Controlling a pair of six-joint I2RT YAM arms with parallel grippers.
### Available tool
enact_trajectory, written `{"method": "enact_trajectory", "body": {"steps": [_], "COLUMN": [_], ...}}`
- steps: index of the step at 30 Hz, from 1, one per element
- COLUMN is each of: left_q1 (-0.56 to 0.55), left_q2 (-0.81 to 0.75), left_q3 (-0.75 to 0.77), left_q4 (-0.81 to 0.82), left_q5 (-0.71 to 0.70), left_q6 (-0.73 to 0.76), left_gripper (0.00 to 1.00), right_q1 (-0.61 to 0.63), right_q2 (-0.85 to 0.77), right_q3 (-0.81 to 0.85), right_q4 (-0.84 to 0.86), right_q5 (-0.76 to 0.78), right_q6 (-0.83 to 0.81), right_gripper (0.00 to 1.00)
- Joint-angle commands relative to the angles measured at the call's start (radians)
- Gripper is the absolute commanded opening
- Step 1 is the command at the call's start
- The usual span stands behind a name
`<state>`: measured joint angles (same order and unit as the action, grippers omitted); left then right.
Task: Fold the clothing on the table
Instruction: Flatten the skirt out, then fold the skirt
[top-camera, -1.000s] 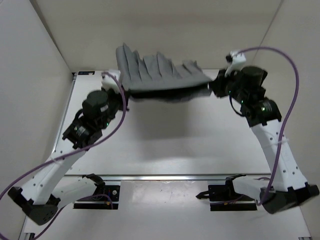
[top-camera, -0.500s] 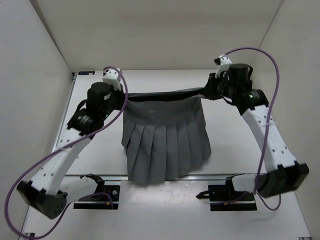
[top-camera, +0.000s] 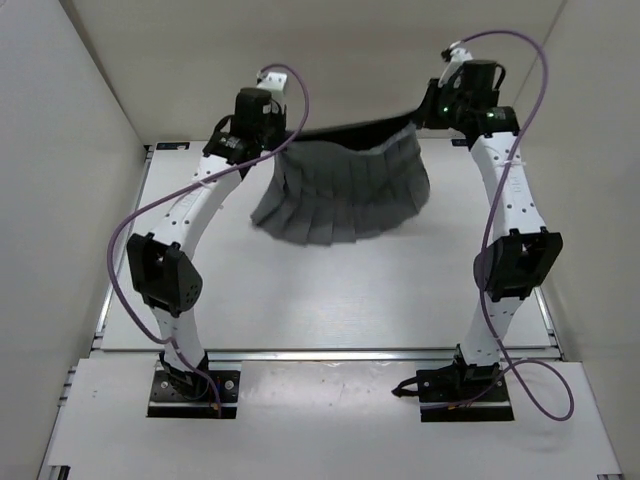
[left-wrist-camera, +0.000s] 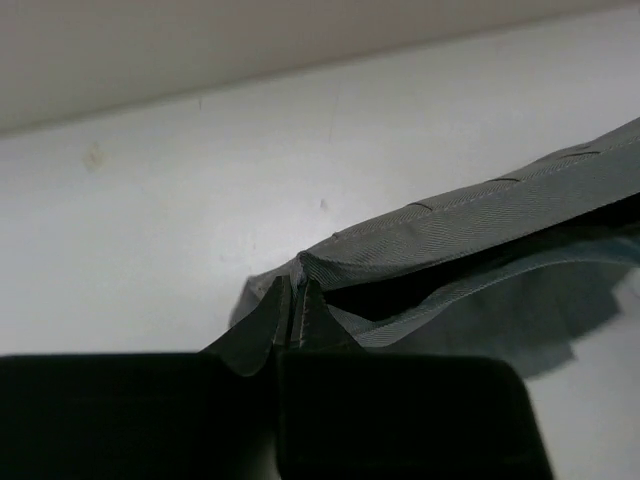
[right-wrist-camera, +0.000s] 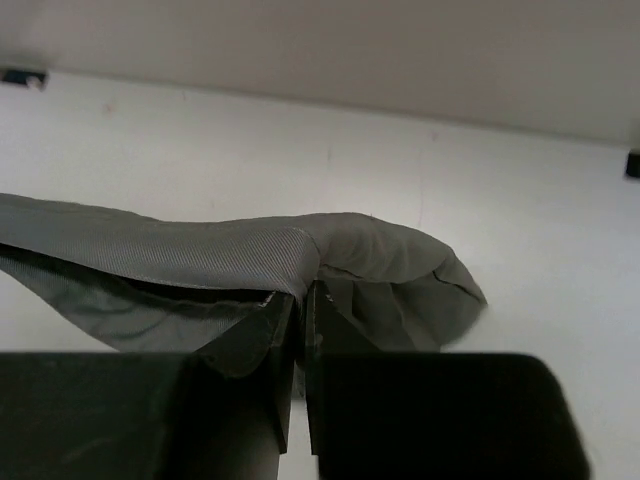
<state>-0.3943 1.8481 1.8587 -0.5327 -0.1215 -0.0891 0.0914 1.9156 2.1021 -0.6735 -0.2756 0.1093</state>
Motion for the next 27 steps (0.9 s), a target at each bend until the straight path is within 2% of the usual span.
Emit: {"method": "enact_trajectory", "body": {"steps": [1,4,5,8,9,10,11,13,16,18,21,25,27], "left_q1": [0.014,-0.002,-0.017,-0.066,-0.08,-0.089,-0.106,-0.156,-0.186,-0.183,-0.14,0.012,0.034], "left_q2": [-0.066,-0.134,-0.157,-0.297,-0.328,-0.393,-0.458,-0.553,-0.682,-0.746,-0.8,-0.669,-0.537], "left_q3": [0.197,0.183,0.131,-0.091,-0.221,-0.351,-0.416,-0.658,-0.829,-0.896,-0.955,-0.926,-0.894], "left_q4": [0.008,0.033,0.043,0.071,0.089,0.111,0.128,0.129,0.036,0.001,0.008,0.051,0.051], "left_q5": [-0.038,-0.082,-0.09,-0.141,-0.133,-0.133,-0.139,-0.144,-0.097,-0.041,-0.021,0.071,0.08], "left_q6": [0.051,0.078,0.087,0.115,0.103,0.098,0.06,-0.004,-0.116,-0.162,-0.184,-0.143,-0.135], "left_gripper": [0.0,0.0,0.0,0.0,0.0,0.0,0.0,0.0,0.0,0.0,0.0,0.0,0.0], "right_q1": [-0.054,-0.056,-0.041,-0.022,-0.018,-0.016,-0.004,0.033,0.09,0.155,0.165,0.126,0.125], "right_q2": [-0.075,-0.15,-0.192,-0.315,-0.37,-0.397,-0.458,-0.549,-0.656,-0.713,-0.683,-0.514,-0.437], "right_q3": [0.159,0.102,0.034,-0.216,-0.352,-0.419,-0.573,-0.811,-1.005,-1.063,-1.084,-1.044,-1.01], "right_q4": [0.074,0.084,0.091,0.123,0.144,0.17,0.193,0.195,0.14,0.118,0.141,0.215,0.245], "right_q5": [-0.025,0.004,0.045,0.084,0.082,0.072,0.078,0.073,0.059,0.053,0.023,-0.047,-0.057], "right_q6": [0.038,0.006,-0.022,-0.045,-0.046,-0.039,-0.025,0.01,0.053,0.079,0.112,0.104,0.096], "right_gripper": [0.0,0.01,0.0,0.0,0.0,0.0,0.0,0.0,0.0,0.0,0.0,0.01,0.0]}}
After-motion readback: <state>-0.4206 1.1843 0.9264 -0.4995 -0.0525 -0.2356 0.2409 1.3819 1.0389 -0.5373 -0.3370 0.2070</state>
